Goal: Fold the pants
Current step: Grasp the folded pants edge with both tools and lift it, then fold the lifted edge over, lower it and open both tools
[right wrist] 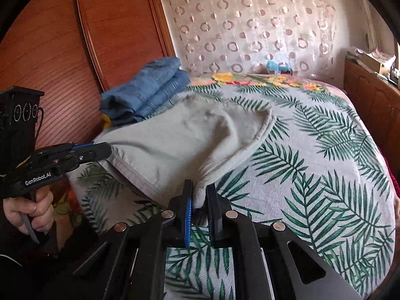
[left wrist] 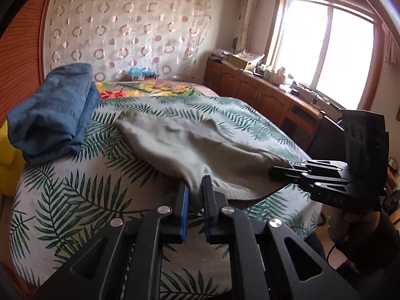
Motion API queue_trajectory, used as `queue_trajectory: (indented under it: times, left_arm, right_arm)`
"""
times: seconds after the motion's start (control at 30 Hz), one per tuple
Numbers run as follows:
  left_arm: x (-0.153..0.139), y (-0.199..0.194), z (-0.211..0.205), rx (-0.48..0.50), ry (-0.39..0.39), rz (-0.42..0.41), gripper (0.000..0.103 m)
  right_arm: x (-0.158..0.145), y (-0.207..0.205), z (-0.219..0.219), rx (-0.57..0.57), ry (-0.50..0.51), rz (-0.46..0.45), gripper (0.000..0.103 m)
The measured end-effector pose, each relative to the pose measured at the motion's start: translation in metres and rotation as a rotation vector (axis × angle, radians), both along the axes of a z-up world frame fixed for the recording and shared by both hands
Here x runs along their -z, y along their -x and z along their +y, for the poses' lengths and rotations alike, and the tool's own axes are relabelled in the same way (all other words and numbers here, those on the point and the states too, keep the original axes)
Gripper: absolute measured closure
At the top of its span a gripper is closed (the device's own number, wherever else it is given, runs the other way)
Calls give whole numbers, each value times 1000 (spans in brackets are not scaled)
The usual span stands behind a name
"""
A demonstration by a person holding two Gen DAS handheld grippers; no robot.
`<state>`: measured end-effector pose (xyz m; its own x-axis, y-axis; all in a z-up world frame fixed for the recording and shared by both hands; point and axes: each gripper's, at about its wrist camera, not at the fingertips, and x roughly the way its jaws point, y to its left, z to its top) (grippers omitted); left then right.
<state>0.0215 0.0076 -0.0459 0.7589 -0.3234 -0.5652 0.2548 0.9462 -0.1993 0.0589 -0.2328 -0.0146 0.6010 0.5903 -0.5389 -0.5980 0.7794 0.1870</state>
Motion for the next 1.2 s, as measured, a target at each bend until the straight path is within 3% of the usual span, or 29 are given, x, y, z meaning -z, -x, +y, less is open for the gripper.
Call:
queue_trajectory:
  times: [0.67,1.03,1.2]
  left_arm:
    - [-60,32,-7,32,17,-152,92]
    - [-32,2,4,6,39,-74,92]
    - [-28,-14,6,-10,42,-72,92]
  right_arm:
    - [-44,40,-24,-28,-57,-122,93]
    - [-19,7,-20,-9,-41,-66,93]
    - [-24,-11,-10,6,-44,-63,93]
